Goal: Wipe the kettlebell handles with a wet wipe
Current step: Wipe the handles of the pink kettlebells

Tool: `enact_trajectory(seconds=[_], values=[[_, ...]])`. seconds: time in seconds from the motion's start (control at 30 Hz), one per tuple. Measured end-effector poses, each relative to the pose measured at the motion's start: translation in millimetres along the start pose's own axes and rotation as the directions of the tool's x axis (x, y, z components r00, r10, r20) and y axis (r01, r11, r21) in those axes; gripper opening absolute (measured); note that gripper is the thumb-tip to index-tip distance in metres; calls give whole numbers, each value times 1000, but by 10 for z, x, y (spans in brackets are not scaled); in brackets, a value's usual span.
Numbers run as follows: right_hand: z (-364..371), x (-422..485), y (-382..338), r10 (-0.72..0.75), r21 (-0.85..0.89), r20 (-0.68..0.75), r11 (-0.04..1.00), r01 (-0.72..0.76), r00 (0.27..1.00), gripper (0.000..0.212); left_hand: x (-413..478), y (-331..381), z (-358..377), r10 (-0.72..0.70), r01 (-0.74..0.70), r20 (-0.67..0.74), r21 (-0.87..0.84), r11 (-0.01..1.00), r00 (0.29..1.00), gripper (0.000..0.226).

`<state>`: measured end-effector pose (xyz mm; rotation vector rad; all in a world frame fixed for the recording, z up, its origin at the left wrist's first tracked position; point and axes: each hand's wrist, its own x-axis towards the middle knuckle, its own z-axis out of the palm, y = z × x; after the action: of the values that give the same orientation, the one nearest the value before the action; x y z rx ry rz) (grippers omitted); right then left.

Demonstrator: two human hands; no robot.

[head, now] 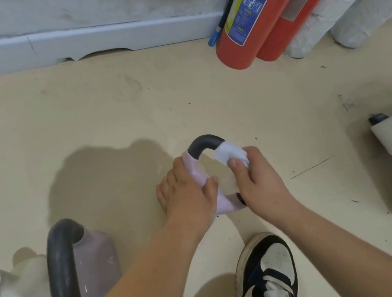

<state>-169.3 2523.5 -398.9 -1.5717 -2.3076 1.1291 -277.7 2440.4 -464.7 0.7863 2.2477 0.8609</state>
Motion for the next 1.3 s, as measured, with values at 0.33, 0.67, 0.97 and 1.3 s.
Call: enact_trajectory(seconds=[0.33,0.67,0.97,1.3], values=[[-24,329,-280,-260,-253,189,919,303,947,23,-65,-46,-21,120,-124,84,50,991,989,59],[307,-583,187,355,399,-52,864,-307,933,14,-42,6,-8,43,-44,59,15,999,997,68],[77,146,-357,-155,-368,109,911,185,982,28,-84,-79,-50,58,-57,28,-33,998,998,67],[34,357,-436,-151,-171,232,966,193,961,17,-48,-137,-93,49,-42,96,-72,996,994,65]])
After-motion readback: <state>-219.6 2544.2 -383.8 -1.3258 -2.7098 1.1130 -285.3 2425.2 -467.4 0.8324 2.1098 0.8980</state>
